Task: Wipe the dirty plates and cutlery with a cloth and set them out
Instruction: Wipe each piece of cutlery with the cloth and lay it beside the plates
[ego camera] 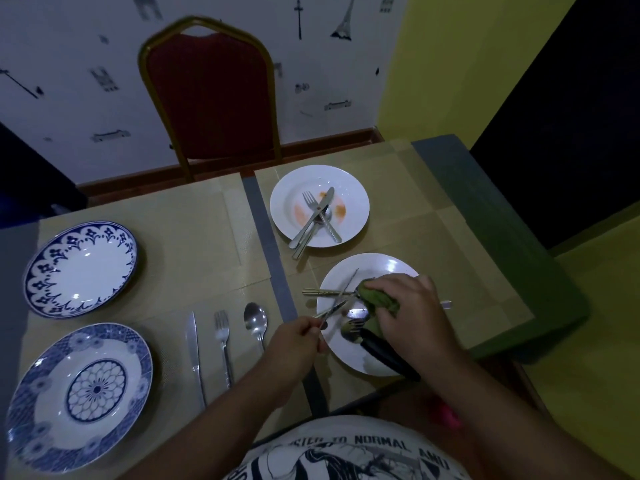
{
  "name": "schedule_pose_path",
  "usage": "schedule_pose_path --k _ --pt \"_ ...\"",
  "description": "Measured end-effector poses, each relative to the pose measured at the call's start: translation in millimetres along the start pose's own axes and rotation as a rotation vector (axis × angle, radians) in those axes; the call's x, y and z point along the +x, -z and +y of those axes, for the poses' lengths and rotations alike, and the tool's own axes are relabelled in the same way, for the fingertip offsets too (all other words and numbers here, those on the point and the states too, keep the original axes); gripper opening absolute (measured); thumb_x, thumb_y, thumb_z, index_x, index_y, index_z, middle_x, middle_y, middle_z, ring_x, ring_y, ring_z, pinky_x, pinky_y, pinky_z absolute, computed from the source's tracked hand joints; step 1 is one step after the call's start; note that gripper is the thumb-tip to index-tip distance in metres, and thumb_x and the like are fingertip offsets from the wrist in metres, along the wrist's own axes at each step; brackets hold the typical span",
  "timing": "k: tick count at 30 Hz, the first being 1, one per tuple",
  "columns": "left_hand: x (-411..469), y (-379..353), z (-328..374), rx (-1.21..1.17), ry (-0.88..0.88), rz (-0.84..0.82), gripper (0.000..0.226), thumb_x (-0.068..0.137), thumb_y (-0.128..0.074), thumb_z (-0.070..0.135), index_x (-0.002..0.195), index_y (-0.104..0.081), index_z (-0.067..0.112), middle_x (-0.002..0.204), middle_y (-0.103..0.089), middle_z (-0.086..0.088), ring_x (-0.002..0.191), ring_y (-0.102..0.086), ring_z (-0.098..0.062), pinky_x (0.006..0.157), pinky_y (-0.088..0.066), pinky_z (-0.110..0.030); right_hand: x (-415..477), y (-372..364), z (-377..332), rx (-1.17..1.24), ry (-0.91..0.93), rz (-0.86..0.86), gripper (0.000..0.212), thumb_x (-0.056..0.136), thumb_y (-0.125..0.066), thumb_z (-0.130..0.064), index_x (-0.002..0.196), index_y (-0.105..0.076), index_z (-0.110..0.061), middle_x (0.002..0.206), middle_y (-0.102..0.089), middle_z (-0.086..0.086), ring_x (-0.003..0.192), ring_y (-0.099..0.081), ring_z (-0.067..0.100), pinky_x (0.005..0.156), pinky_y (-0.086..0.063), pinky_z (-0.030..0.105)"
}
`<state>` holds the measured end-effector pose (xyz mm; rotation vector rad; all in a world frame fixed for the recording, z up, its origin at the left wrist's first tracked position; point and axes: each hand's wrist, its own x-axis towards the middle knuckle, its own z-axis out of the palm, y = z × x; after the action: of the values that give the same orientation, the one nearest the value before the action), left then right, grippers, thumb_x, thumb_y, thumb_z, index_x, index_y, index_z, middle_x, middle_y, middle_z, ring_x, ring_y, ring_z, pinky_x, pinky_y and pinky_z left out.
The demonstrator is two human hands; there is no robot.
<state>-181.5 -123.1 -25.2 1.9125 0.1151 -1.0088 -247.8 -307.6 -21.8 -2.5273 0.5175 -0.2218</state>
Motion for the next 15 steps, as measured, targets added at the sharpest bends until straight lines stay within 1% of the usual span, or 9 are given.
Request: schedule_pose_path --k 3,4,6,8,10,12,15 --pt "-0.1 -2.2 3.2 -0.024 -0.013 -0.017 0.026 0.103 -0.045 0.011 0.099 -0.07 0.016 0.073 -0.064 -0.003 0.069 -0.056 -0.016 0.066 -0.044 -0.028 -5.1 -5.8 -15.1 -0.011 0.131 -0.096 0.046 0.072 -0.063 -0.006 0.11 -0.069 -0.031 0.11 -0.066 -0.016 0.097 -0.039 0.012 0.08 -0.044 0.032" --pt "-1.9 -2.6 4.3 -0.037 -0.027 -0.026 0.026 0.103 -0.044 0.009 0.099 -0.07 0.015 0.073 -0.063 -0.003 0.069 -0.057 -0.016 0.065 -0.045 -0.028 -5.6 -8.5 -17.6 -0.02 0.165 -0.14 0.046 0.071 -0.061 -0.008 0.11 -0.068 -0.032 0.11 -0.065 -0.016 0.098 -0.039 0.011 0.08 -0.045 0.036" --pt "-5.9 -1.5 4.9 -0.024 -0.071 -0.047 0.025 0.103 -0.044 0.008 0.1 -0.068 0.015 0.076 -0.063 -0.003 0.07 -0.059 -0.014 0.064 -0.047 -0.024 -6.2 -11.5 -18.7 -0.039 0.193 -0.202 0.044 0.071 -0.059 -0.012 0.109 -0.067 -0.034 0.111 -0.064 -0.017 0.1 -0.037 0.009 0.081 -0.046 0.039" --pt "-9.0 2.6 4.8 0.025 -0.11 -0.069 0.025 0.103 -0.045 0.009 0.101 -0.069 0.016 0.08 -0.064 -0.003 0.074 -0.059 -0.013 0.069 -0.048 -0.026 -0.2 -8.9 -16.9 -0.061 0.182 -0.214 0.043 0.073 -0.059 -0.013 0.11 -0.066 -0.034 0.112 -0.063 -0.016 0.097 -0.031 0.006 0.081 -0.044 0.038" --pt "-11.7 7.0 3.9 0.058 -0.124 -0.079 0.026 0.103 -0.045 0.009 0.101 -0.069 0.016 0.08 -0.064 -0.002 0.075 -0.058 -0.013 0.071 -0.048 -0.028 14.8 -3.8 -12.8 -0.105 0.144 -0.211 0.041 0.076 -0.057 -0.012 0.11 -0.065 -0.034 0.113 -0.062 -0.015 0.096 -0.029 0.007 0.083 -0.043 0.038" --pt "-14.7 8.9 2.8 0.059 -0.115 -0.084 0.026 0.103 -0.045 0.007 0.101 -0.07 0.015 0.08 -0.065 -0.004 0.074 -0.058 -0.013 0.07 -0.048 -0.028 34.3 -0.4 -2.5 -0.168 0.049 -0.189 0.037 0.079 -0.056 -0.011 0.108 -0.067 -0.032 0.111 -0.063 -0.013 0.098 -0.034 0.012 0.084 -0.043 0.038" --pt "-18.8 6.4 4.8 -0.026 -0.048 -0.097 0.025 0.102 -0.044 0.007 0.102 -0.068 0.012 0.084 -0.07 -0.006 0.07 -0.06 -0.014 0.06 -0.048 -0.024 48.1 5.3 15.9 -0.171 -0.126 -0.138 0.036 0.082 -0.059 -0.008 0.107 -0.069 -0.032 0.106 -0.062 -0.01 0.106 -0.04 0.017 0.085 -0.046 0.039"
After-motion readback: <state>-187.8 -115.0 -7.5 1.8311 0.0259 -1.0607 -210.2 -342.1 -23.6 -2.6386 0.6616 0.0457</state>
